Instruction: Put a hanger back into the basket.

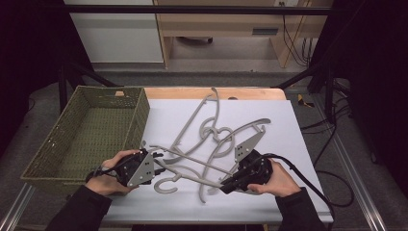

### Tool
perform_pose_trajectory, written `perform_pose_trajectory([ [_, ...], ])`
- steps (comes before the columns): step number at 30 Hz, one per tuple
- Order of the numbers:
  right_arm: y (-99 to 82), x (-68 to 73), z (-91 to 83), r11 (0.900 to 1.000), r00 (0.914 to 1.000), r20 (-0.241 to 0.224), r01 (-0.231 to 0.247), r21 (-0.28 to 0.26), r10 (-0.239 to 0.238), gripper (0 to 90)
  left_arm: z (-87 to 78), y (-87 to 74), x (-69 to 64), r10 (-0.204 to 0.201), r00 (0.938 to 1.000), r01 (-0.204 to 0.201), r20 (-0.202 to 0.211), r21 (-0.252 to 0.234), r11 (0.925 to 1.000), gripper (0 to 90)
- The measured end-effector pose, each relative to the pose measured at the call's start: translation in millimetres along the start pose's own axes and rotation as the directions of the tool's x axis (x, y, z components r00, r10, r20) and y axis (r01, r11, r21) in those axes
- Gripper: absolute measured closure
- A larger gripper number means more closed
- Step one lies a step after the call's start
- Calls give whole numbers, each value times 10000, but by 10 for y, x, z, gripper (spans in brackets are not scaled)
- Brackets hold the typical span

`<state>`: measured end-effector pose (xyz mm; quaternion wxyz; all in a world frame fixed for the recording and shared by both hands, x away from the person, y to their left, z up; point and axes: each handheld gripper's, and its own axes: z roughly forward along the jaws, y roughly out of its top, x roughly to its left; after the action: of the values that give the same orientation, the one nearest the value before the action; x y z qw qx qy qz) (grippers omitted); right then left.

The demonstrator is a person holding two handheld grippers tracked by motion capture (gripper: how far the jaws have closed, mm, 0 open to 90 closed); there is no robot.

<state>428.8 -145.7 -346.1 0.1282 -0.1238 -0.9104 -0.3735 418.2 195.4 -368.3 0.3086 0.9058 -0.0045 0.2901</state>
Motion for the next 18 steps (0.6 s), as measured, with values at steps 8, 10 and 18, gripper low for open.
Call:
perform_pose_trajectory([
  [8, -2, 0, -8, 10000, 9997, -237, 50, 19, -50, 826, -27, -3, -35, 1323, 9912, -1319, -44, 555, 9897, 706],
  [10, -5, -6, -11, 9999, 9998, -157, 79, -74, -80, 824, -36, -2, -48, 1418, 9898, -1411, -101, 553, 9885, 721],
  [18, -28, -59, -86, 9991, 9981, 610, 60, -413, -35, 793, -133, 15, -61, 1062, 9943, -1061, 10, 360, 9937, 814],
])
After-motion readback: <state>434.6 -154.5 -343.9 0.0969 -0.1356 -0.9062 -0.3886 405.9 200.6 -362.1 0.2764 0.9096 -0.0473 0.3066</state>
